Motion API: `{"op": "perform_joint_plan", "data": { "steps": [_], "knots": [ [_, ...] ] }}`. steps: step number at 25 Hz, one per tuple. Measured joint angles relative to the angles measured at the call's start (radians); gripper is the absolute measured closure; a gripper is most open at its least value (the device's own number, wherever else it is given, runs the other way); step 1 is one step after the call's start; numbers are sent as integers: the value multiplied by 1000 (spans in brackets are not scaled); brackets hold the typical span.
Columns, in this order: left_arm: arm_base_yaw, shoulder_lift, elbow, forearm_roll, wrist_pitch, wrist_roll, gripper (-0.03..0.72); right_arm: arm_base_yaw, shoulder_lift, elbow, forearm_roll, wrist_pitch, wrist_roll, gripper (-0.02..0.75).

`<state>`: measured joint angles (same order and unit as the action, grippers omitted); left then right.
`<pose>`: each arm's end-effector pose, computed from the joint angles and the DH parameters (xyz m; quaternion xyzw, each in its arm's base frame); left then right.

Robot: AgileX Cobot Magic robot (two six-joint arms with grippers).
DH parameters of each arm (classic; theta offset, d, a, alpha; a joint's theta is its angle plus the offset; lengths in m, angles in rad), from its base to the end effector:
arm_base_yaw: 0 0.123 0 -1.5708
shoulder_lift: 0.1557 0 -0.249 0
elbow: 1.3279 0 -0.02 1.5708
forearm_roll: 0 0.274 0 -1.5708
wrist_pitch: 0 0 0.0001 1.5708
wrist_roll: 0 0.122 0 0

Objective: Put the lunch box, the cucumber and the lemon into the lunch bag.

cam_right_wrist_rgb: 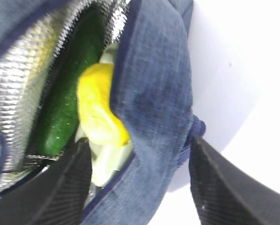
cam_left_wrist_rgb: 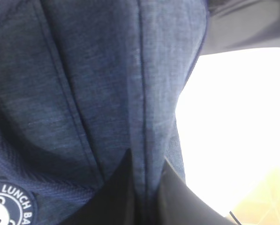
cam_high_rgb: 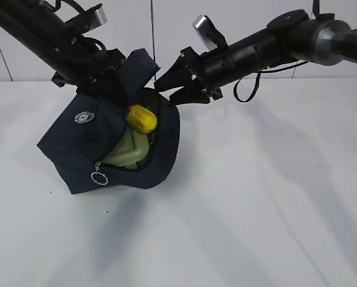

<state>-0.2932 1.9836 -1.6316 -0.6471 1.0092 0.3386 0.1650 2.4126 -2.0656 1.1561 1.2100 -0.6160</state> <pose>0.4078 -0.1882 0.1839 0.1700 0.9310 -0.2879 0.1468 0.4848 0.1867 0.1515 -0.1641 0.8370 0.4977 0.1575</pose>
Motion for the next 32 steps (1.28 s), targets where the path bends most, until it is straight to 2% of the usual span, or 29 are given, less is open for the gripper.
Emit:
{"op": "perform_joint_plan", "data": {
  "steps": [6, 14, 17, 20, 21, 23, 27, 32],
  "knots": [
    [0, 0, 0, 0, 2, 0, 680, -19, 3, 0, -126, -2, 20, 250],
    [0, 0, 0, 0, 6, 0, 680, -8, 75, -2, -128, -2, 34, 265],
    [0, 0, 0, 0, 6, 0, 680, -4, 80, -2, -119, -2, 34, 404],
    [0, 0, 0, -2, 8, 0, 680, 3, 80, -2, -106, -2, 22, 652],
    [0, 0, 0, -2, 10, 0, 680, 5, 80, -2, -103, -2, 18, 687],
    [0, 0, 0, -2, 19, 0, 680, 10, 80, -2, -91, -4, 11, 715],
    [2, 0, 0, -23, 32, 3, 680, 12, 83, -38, -78, -4, 14, 720],
    [-6, 0, 0, -96, 36, 24, 680, 4, 81, -147, -129, 10, 82, 721]
  ]
}}
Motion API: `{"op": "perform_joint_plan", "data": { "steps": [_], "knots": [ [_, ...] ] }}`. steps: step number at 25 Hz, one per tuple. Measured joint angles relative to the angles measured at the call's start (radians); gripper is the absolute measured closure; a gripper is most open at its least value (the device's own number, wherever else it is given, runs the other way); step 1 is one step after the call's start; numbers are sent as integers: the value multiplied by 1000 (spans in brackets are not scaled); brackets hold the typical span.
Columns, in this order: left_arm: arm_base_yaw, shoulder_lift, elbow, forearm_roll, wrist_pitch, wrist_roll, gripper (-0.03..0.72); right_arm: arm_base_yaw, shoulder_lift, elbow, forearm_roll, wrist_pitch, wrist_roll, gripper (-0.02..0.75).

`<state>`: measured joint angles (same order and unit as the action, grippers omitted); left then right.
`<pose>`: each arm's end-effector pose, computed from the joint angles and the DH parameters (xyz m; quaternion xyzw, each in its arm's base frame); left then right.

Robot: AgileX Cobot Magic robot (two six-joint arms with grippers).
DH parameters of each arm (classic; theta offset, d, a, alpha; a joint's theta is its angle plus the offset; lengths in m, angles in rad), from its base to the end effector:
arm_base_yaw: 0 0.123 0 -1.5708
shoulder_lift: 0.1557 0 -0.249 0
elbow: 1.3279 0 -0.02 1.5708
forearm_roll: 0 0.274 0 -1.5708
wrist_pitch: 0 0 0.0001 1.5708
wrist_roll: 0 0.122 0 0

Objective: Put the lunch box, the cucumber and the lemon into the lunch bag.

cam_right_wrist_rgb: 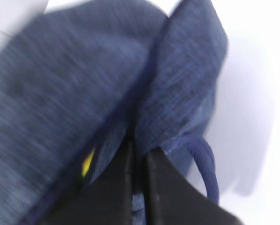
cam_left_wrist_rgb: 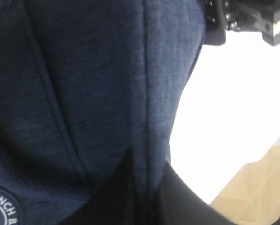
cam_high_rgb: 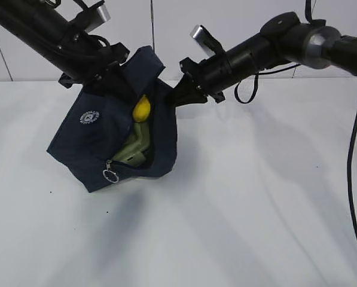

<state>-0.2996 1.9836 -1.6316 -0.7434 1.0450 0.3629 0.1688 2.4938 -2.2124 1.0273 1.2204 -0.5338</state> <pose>0.4016 -0.1988 0.1894 0.1682 0.9191 -0.3312 0.1318 0.4978 0.1844 0.1412 -0.1747 0.8607 0.4531 0.1527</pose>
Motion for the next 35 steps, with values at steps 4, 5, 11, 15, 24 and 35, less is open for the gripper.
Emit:
{"op": "perform_joint_plan", "data": {
  "steps": [4, 5, 11, 15, 24, 35],
  "knots": [
    [-31, 0, 0, -69, -19, 6, 680, -8, -34, -90, -95, 13, 71, 722],
    [-38, 0, 0, -92, -24, 6, 680, -8, -43, -115, -128, 17, 94, 722],
    [-70, 0, 0, -293, -75, 12, 680, -16, -116, -169, -240, 35, 149, 722],
    [-97, 1, 0, -364, -117, 16, 680, -16, -141, -169, -267, 35, 174, 722],
    [-141, 95, 4, -379, -145, 30, 680, -3, -141, -169, -372, 41, 213, 723],
    [-113, 97, 6, -317, -141, 33, 680, 4, -133, -169, -434, 38, 243, 723]
  ]
}}
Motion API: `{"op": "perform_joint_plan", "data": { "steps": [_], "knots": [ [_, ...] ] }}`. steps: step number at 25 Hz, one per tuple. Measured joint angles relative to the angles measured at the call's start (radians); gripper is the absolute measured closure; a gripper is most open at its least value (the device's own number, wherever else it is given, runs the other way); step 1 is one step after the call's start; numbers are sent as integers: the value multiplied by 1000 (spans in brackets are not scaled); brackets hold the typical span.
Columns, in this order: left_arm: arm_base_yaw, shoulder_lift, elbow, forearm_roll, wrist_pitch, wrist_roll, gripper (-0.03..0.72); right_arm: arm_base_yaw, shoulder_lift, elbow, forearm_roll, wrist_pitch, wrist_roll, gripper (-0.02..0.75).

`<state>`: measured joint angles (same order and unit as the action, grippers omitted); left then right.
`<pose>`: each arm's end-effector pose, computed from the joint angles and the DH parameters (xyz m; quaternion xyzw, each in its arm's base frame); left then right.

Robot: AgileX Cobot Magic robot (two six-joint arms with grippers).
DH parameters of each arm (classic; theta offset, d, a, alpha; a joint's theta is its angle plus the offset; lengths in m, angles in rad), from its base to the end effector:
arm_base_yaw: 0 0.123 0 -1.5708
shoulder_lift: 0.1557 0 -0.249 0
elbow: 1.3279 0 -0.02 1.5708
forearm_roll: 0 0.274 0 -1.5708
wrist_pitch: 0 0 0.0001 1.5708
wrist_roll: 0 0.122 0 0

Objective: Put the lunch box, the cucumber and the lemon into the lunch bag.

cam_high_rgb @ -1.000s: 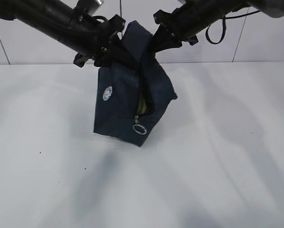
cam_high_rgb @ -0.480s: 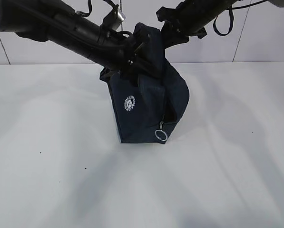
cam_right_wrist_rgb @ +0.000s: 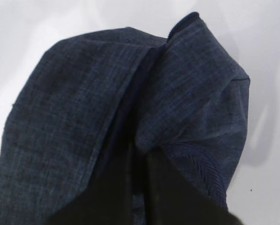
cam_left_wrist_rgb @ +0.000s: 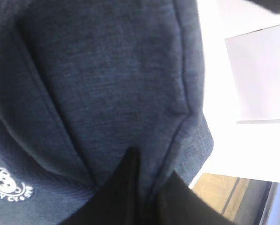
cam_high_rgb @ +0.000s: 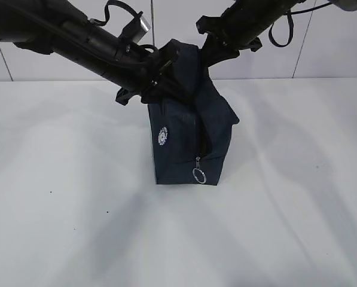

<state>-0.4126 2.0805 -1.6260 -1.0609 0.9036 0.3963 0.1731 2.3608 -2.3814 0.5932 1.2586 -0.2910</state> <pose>0.3972 -0.2652 0.1684 0.1056 0.8825 -0.4408 0.1253 0.5007 0.1535 0.2264 -0.1861 0.9171 0.2785 0.2161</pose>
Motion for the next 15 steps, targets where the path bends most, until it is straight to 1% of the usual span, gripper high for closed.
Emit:
{"op": "perform_joint_plan", "data": {
  "steps": [3, 5, 7, 9, 10, 12, 13, 15],
  "knots": [
    [3, 0, 0, 55, 2, -17, 669, 5, 5, 0, 4, -4, 0, 723],
    [10, 0, 0, 85, 12, -28, 636, 11, 14, 0, 8, -9, 0, 722],
    [21, 0, 0, 92, 18, -34, 569, 13, 14, 0, 10, -9, 0, 708],
    [35, 0, 0, 92, 22, -37, 461, 16, 14, -2, 14, -11, 0, 668],
    [44, 0, 0, 92, 24, -37, 405, 16, 14, -4, 15, -13, 0, 631],
    [62, 0, 0, 92, 39, -38, 321, 16, 14, -6, 19, -13, 0, 519],
    [71, 0, 0, 92, 51, -38, 293, 16, 14, -6, 24, -13, 0, 466],
    [85, 0, 0, 99, 67, -38, 268, 16, 14, -6, 30, -13, 0, 365]
  ]
}}
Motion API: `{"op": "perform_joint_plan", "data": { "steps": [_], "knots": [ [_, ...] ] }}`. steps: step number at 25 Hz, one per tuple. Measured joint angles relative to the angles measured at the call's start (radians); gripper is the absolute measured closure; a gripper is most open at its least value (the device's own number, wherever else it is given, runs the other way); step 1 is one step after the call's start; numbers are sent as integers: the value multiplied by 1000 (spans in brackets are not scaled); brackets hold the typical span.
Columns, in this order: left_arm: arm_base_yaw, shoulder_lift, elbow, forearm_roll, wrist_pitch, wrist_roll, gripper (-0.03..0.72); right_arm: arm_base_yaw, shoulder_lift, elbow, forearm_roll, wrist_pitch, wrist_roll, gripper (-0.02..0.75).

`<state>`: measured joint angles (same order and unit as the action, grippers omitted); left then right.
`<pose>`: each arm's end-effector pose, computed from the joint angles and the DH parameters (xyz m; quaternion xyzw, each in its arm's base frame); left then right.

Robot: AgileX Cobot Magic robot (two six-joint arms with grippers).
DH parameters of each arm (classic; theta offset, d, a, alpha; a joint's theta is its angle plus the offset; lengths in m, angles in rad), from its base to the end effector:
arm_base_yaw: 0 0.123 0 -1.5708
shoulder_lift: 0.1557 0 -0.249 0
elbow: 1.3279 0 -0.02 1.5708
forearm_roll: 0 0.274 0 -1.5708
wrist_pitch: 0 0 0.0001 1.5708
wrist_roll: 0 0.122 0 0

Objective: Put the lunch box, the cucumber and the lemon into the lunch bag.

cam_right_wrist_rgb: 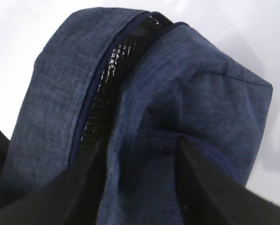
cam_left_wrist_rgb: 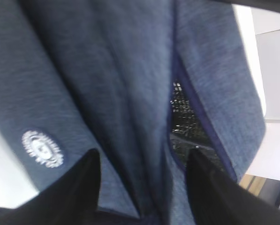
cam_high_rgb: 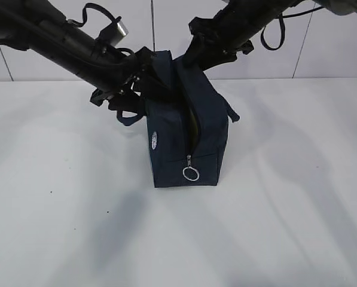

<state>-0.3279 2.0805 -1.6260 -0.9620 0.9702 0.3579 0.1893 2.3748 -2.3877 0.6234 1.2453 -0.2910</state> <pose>0.4091 -0.2264 0.1607 0.0933 0.9016 -0.4079 0.1093 0.5006 0.1646 0.2236 -0.1878 0.9119 0.2941 0.2162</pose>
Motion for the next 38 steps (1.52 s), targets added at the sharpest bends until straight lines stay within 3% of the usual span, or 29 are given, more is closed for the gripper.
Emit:
{"op": "perform_joint_plan", "data": {
  "steps": [3, 9, 18, 25, 32, 38],
  "knots": [
    [15, -6, 0, 37, 9, -2, 257, 0, 0, -14, 5, 0, 8, 315],
    [26, -79, 0, 152, 9, -2, 256, 0, 0, -140, 10, 0, 31, 303],
    [26, -242, 0, 342, -57, -2, 273, 2, -5, -529, 43, 12, 105, 295],
    [26, -386, 0, 390, -112, 4, 288, 2, -147, -549, 64, 25, 108, 358],
    [26, -491, 5, 394, -128, 13, 293, 4, -352, -553, 78, 27, 102, 367],
    [26, -562, 80, 398, -133, 26, 294, 4, -506, -561, 50, 31, 110, 367]
  ]
}}
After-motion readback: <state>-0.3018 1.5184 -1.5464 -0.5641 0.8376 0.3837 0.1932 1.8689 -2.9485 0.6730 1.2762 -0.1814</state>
